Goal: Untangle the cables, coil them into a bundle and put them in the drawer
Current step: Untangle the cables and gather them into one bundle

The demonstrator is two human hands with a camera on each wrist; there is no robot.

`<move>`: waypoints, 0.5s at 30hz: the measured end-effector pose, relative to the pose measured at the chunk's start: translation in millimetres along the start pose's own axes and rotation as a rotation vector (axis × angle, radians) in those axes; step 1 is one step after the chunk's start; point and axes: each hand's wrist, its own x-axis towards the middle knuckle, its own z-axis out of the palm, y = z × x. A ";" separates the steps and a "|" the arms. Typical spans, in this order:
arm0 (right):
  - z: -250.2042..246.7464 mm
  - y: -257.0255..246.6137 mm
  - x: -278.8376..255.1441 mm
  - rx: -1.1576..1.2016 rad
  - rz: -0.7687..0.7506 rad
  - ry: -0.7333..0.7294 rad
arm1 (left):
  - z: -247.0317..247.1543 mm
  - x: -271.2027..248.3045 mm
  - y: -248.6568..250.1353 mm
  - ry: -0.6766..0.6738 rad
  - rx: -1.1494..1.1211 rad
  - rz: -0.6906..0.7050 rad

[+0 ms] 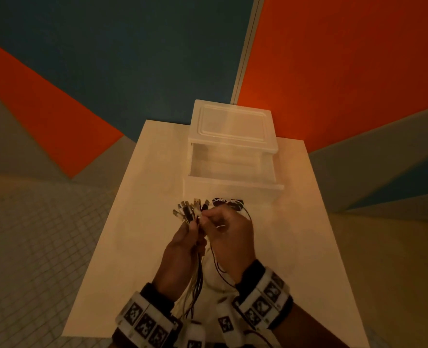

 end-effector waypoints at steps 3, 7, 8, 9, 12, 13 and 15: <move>5.5 1.1 -4.2 -0.011 -0.020 -0.001 | 1.3 -2.3 -4.0 -0.053 0.067 0.035; 5.0 12.5 0.2 0.023 0.089 -0.002 | -1.8 -3.0 -7.2 -0.081 0.111 0.087; 4.2 14.0 1.7 0.102 0.187 -0.023 | -2.2 -3.4 -8.5 -0.085 0.116 0.099; 3.7 15.3 3.1 0.185 0.287 -0.059 | -3.0 -3.7 -10.0 -0.090 0.110 0.101; 0.6 18.3 5.5 0.318 0.483 -0.144 | -2.9 -4.4 -7.7 -0.120 0.062 0.074; 0.0 18.9 5.7 0.354 0.508 -0.161 | -4.5 -3.6 -7.0 -0.131 0.055 0.076; 0.6 21.9 5.1 0.431 0.528 -0.181 | -5.8 -3.4 -4.8 -0.152 0.061 0.090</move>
